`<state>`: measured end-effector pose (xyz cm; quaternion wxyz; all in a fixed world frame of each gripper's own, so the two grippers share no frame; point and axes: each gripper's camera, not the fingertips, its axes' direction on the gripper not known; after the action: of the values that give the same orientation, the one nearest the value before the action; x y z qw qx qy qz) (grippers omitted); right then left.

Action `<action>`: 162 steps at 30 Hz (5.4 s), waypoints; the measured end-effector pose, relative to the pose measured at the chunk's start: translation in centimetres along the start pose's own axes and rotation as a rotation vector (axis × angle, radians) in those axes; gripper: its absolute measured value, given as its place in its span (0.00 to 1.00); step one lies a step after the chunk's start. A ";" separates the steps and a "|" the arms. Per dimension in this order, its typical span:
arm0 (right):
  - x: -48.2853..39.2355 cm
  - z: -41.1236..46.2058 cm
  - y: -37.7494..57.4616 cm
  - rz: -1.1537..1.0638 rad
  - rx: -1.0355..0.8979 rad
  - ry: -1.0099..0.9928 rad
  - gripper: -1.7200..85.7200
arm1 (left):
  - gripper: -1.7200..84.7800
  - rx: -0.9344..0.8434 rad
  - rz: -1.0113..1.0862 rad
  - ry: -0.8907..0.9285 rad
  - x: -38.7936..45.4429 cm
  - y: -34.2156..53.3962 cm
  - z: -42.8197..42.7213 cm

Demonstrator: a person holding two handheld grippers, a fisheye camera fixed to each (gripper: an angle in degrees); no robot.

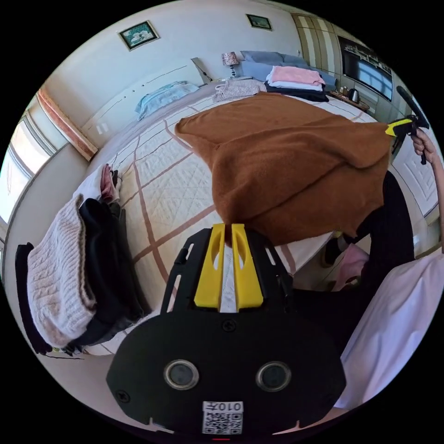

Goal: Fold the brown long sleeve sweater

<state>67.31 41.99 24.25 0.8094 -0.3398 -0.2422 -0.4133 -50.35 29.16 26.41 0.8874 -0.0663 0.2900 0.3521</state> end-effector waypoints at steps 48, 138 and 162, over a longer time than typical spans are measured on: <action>-5.4 -4.7 -6.9 -0.156 0.213 0.093 0.06 | 0.08 -0.281 0.806 0.440 -8.1 -26.8 14.0; 2.0 7.8 12.1 0.362 0.180 0.143 0.06 | 0.09 0.109 0.340 0.108 3.2 7.3 -1.5; 5.0 4.0 10.6 0.482 0.421 0.104 0.06 | 0.05 0.020 -0.103 0.371 -10.6 1.8 1.9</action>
<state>78.44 47.05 26.50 0.9477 -0.1912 -0.1933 -0.1675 -56.83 24.91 34.10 0.8363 -0.1359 0.4483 0.2848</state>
